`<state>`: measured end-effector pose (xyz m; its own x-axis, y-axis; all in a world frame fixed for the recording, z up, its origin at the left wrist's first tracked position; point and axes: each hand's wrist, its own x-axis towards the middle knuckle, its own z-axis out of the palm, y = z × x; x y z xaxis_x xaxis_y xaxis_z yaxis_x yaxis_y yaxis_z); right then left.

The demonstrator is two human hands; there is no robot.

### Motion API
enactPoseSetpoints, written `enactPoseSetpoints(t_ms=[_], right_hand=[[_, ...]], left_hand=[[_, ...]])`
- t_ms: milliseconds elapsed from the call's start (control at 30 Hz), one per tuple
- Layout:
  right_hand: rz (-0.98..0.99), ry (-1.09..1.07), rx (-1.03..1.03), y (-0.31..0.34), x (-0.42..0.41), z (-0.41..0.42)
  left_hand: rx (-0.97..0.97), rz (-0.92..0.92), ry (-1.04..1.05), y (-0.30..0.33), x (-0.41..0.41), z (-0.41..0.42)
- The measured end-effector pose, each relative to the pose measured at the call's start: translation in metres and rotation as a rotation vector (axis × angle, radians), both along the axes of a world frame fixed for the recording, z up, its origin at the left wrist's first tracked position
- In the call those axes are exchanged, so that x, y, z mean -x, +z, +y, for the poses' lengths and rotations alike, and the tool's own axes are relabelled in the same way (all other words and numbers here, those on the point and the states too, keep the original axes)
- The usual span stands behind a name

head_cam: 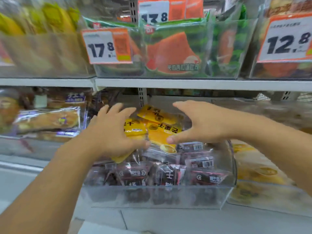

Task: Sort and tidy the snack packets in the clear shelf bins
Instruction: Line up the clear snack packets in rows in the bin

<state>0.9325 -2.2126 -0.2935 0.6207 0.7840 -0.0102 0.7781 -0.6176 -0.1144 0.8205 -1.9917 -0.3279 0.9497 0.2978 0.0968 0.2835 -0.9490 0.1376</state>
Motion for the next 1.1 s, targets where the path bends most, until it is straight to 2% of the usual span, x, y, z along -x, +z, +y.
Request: enactPoseSetpoints(t_ms=[100,200,400,500,600,667,733,867,933,1100], right_hand=[[0.156,-0.022,0.031,-0.014,-0.026,0.036],[0.25,-0.05,0.025,-0.023,-0.038,0.05],[-0.144,-0.018,0.199,-0.008,-0.023,0.052],[-0.191,-0.038,0.096,-0.004,-0.005,0.037],[-0.322,-0.086,-0.039,-0.007,0.018,0.027],[-0.372,-0.093,-0.049,-0.015,0.03,0.025],[-0.341,-0.074,-0.006,-0.024,0.042,0.023],[-0.055,-0.044,0.145,-0.03,0.056,0.019],[-0.016,-0.028,0.171,-0.036,0.054,0.018],[-0.027,0.009,0.066,-0.037,0.043,0.011]], left_hand=[[0.095,0.174,-0.064,-0.007,0.003,0.002],[0.116,0.24,-0.118,-0.003,-0.002,0.001],[0.111,0.184,-0.203,0.003,-0.007,0.014],[0.179,0.09,-0.196,0.012,0.0,0.014],[0.151,-0.004,-0.131,0.012,0.008,0.021],[0.158,0.006,-0.123,0.011,0.016,0.025],[0.162,0.11,-0.135,0.01,0.024,0.031],[0.257,0.23,-0.17,0.014,0.038,0.042],[0.267,0.208,-0.188,0.014,0.039,0.043],[0.411,0.078,-0.158,0.014,0.036,0.043]])
